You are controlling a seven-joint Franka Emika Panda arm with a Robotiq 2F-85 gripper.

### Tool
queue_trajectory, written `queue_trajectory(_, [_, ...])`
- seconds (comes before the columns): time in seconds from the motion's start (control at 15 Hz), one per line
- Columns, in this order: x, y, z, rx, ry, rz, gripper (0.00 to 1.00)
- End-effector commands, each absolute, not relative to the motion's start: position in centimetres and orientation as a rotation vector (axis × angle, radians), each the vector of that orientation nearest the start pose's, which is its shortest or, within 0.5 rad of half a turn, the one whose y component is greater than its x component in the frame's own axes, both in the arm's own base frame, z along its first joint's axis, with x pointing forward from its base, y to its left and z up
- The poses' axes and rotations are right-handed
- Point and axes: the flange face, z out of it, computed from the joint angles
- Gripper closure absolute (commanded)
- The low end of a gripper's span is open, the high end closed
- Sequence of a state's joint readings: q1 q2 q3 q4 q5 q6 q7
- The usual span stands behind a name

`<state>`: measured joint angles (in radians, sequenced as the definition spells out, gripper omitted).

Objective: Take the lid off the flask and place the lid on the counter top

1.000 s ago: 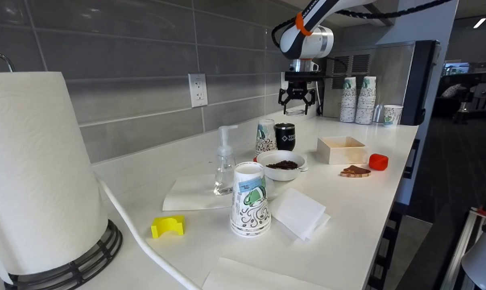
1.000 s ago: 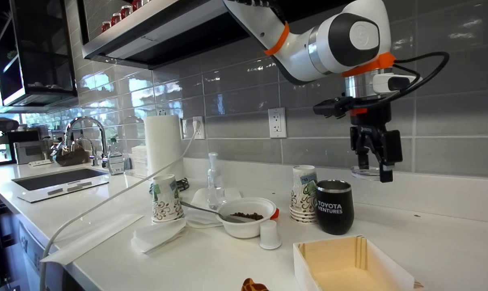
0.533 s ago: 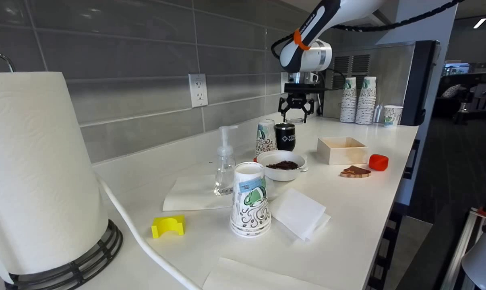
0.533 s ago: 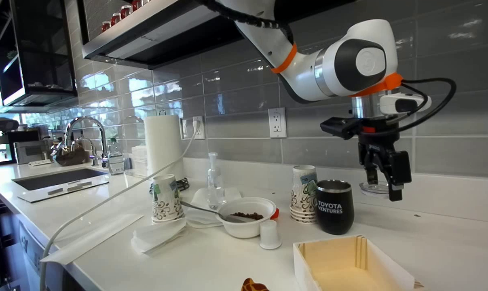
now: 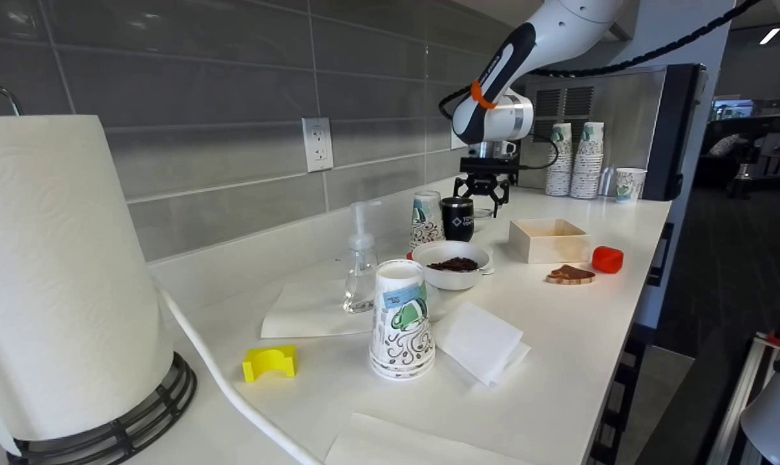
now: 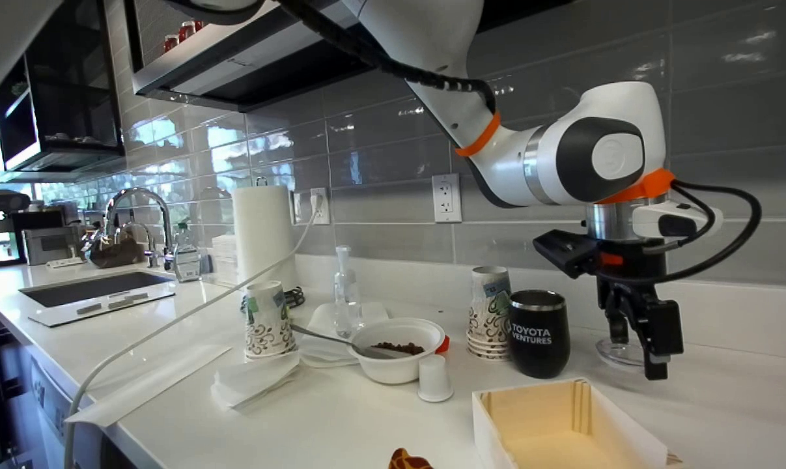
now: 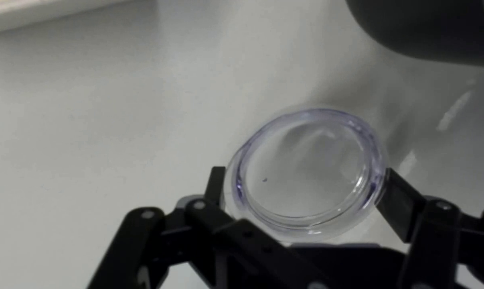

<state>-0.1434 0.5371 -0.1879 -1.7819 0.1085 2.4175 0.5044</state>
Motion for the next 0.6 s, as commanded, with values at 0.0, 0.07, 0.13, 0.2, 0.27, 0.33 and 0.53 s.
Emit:
queue_trajectory(0.0, [64.04,-22.16,25.37,-2.806,1.411,-0.191,0.33])
queue_trajectory(0.07, [63.96,-22.39,25.03,-2.804,1.418,-0.190,0.33])
queue_trajectory(0.13, [63.88,-22.53,24.78,-2.803,1.422,-0.191,0.33])
queue_trajectory(0.2, [63.83,-22.63,24.59,-2.802,1.424,-0.187,0.33])
queue_trajectory(0.27, [63.81,-22.65,24.50,-2.803,1.421,-0.186,0.33])
queue_trajectory(0.33, [63.80,-22.65,24.49,-2.801,1.423,-0.188,0.02])
queue_trajectory(0.53, [63.95,-22.58,24.80,-2.797,1.418,-0.189,0.00])
